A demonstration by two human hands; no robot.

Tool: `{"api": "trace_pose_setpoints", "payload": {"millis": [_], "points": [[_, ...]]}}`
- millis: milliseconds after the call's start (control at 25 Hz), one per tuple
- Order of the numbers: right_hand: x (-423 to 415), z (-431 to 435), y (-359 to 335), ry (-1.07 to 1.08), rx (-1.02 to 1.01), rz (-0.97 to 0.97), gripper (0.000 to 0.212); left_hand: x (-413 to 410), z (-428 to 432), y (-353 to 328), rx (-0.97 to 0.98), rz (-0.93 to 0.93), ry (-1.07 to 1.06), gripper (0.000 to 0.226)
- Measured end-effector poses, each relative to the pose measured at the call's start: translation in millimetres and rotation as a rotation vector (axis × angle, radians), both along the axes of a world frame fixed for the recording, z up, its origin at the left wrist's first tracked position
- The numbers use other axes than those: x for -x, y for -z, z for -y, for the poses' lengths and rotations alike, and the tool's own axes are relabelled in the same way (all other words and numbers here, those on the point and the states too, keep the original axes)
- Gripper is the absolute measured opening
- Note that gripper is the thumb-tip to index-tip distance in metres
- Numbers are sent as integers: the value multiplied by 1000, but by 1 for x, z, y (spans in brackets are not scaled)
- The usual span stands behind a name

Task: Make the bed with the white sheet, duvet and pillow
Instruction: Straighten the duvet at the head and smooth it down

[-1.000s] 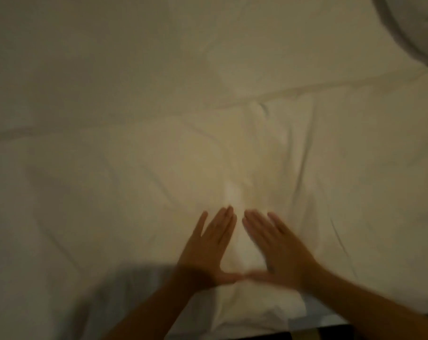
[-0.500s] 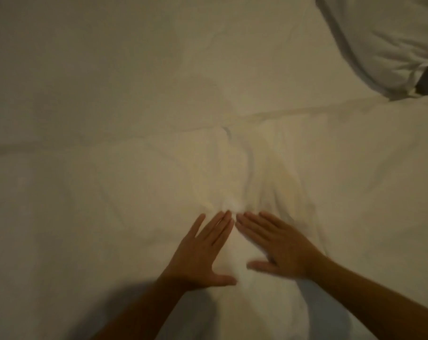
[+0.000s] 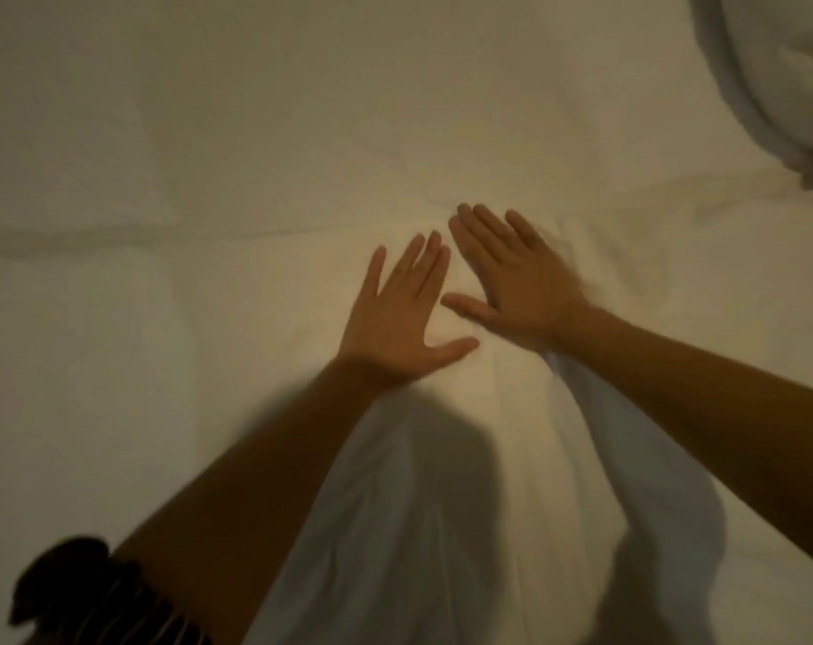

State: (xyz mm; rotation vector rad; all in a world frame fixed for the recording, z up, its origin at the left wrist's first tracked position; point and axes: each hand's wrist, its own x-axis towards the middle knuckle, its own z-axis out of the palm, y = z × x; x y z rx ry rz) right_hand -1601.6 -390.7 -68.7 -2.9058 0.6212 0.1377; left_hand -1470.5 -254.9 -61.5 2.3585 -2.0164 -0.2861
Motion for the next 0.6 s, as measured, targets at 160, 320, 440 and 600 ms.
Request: {"api": "trace_pose_setpoints", "payload": {"millis": [160,320,440,600], "points": [[65,-75,-3,-74,-38,84,86,40,-67,-3,125,-112,116,90],[85,-106,-6,-64,-1,44,85,48,-98,-6,66,-75,240,93],[91,-120,-9,-15,-18,0,85,63,-115,-8,67,-105,182,95],[160,-217,-14,-65,-75,33,87,116,-195,-9,39,-173,212,95]]}}
